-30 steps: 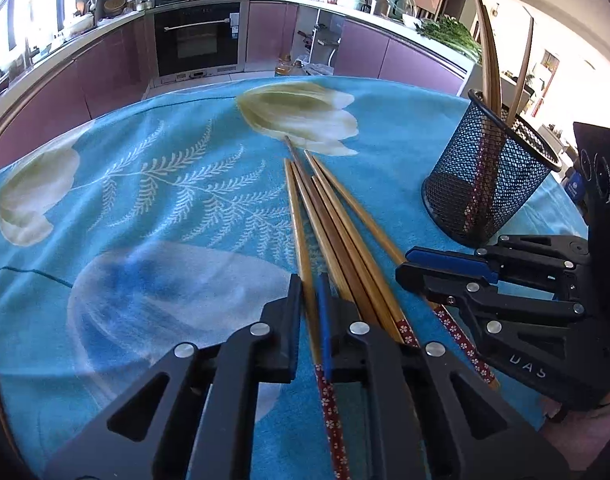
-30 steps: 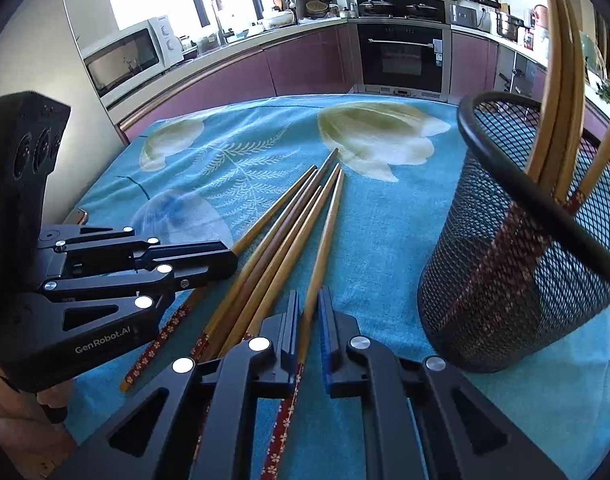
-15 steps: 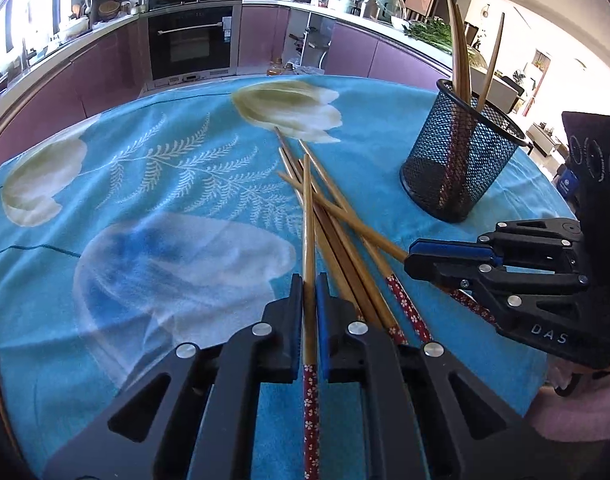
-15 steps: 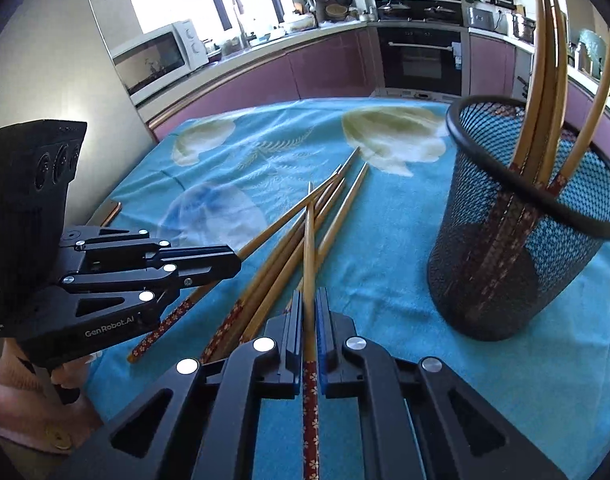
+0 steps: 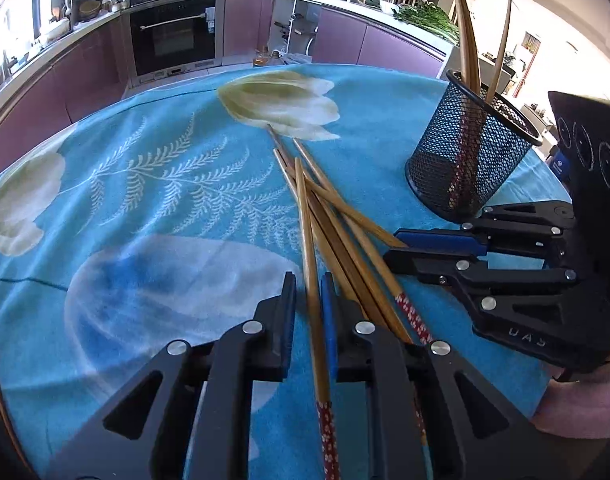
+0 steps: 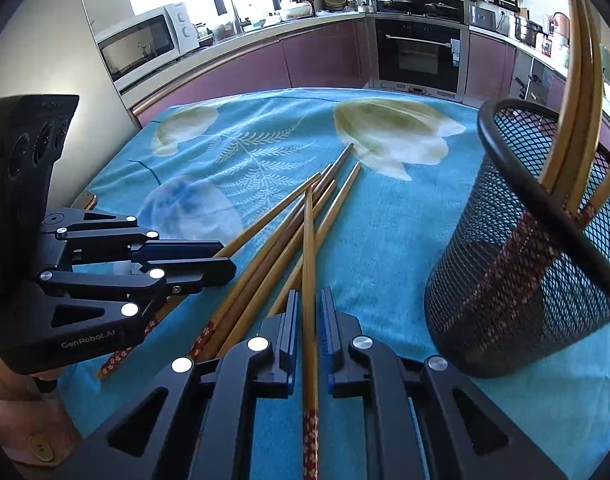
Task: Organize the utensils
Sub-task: 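Lift both held chopsticks upright toward the mesh cup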
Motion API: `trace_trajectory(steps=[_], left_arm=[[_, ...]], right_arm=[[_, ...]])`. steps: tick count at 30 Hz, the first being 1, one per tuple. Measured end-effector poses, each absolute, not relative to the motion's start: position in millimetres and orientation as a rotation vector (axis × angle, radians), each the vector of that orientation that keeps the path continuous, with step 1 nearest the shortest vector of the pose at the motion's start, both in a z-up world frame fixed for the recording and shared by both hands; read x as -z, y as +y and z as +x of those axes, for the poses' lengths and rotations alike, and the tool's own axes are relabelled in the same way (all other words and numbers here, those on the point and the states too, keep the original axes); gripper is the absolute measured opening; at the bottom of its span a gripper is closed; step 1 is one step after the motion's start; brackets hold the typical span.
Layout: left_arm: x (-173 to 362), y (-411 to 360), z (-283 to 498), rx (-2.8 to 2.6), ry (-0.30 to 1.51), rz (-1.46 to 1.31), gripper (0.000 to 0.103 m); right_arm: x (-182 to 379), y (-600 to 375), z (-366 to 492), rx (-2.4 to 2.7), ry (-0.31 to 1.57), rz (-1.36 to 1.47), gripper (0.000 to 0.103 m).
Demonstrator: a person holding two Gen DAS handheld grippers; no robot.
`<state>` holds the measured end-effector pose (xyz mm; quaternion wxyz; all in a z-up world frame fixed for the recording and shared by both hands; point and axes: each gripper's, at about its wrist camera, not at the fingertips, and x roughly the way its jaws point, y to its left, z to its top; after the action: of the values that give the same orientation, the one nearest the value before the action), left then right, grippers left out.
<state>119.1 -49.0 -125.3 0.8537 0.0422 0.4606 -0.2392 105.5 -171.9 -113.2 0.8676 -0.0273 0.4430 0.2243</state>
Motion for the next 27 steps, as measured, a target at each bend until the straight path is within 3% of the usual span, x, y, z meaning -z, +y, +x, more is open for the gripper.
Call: trace_trajectory(steps=[5, 27], left_arm=[[122, -50, 121, 0.488, 0.965, 0.078, 0.007], [16, -39, 72, 0.677, 0.708, -0.026, 0.007]], right_arm=[[110, -179, 103, -0.469, 0.919, -0.041, 0.006], [19, -246, 57, -0.539, 0.646, 0.147, 0.006]])
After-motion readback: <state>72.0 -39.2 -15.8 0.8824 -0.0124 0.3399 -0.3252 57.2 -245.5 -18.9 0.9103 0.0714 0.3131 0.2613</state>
